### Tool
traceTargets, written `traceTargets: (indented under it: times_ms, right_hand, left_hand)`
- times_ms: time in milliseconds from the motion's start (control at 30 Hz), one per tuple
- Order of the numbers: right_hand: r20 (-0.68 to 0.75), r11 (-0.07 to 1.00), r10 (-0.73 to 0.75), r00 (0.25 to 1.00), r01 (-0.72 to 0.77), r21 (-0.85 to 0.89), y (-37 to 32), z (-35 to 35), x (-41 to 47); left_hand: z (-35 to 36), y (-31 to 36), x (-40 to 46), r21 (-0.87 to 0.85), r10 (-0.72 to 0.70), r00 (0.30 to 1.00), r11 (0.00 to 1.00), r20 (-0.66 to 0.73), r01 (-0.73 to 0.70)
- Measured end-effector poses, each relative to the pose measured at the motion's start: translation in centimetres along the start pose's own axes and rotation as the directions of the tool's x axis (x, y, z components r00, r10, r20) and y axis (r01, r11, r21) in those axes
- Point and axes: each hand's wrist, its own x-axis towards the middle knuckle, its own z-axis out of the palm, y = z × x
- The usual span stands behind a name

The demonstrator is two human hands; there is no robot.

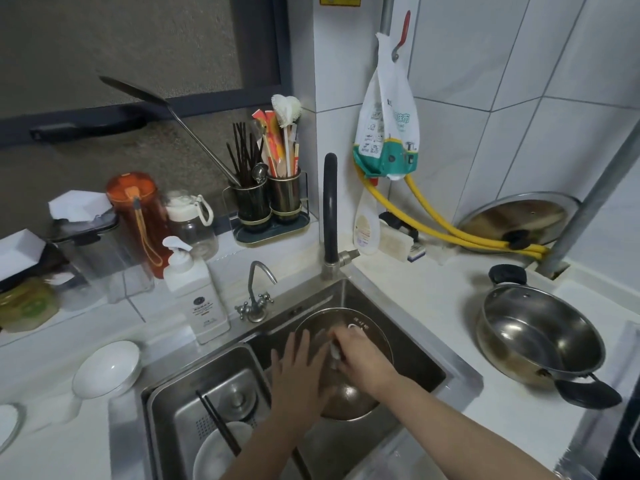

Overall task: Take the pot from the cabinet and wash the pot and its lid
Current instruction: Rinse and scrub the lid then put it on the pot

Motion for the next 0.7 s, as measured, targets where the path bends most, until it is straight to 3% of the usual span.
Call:
traceTargets:
  times_ms: [133,267,500,700]
  right_hand:
    - [-0.028,0.999,-0.053,0.998,0.053,0.003,0.3,-1.5,-0.5]
    - [-0.136,0.997,-0.072,0.988,0.068,-0.036,2.3,-4.2,-1.1]
    - [-0.316,0.994,-0.02,0.949,-0.014,-0.105,7.1,-12.0,-3.8]
    - [-0.336,0.984,0.098,0.937,-0.143,-0.11,13.5,-18.8,-7.4]
  left_hand:
    - [0.7,0.8,0.3,-0.075,-0.04,0.999,0.996,0.036,0.043]
    - [0.3,2.5,1.1,-0.077,0.008,1.0,0.997,0.019,-0.006]
    - [-2.4,11.0,4.6,-0.121,0.152,0.988,0.981,-0.022,-0.153]
    - [-3.6,20.1,7.3,-0.091,0.306,0.951,0.947,-0.046,-0.309]
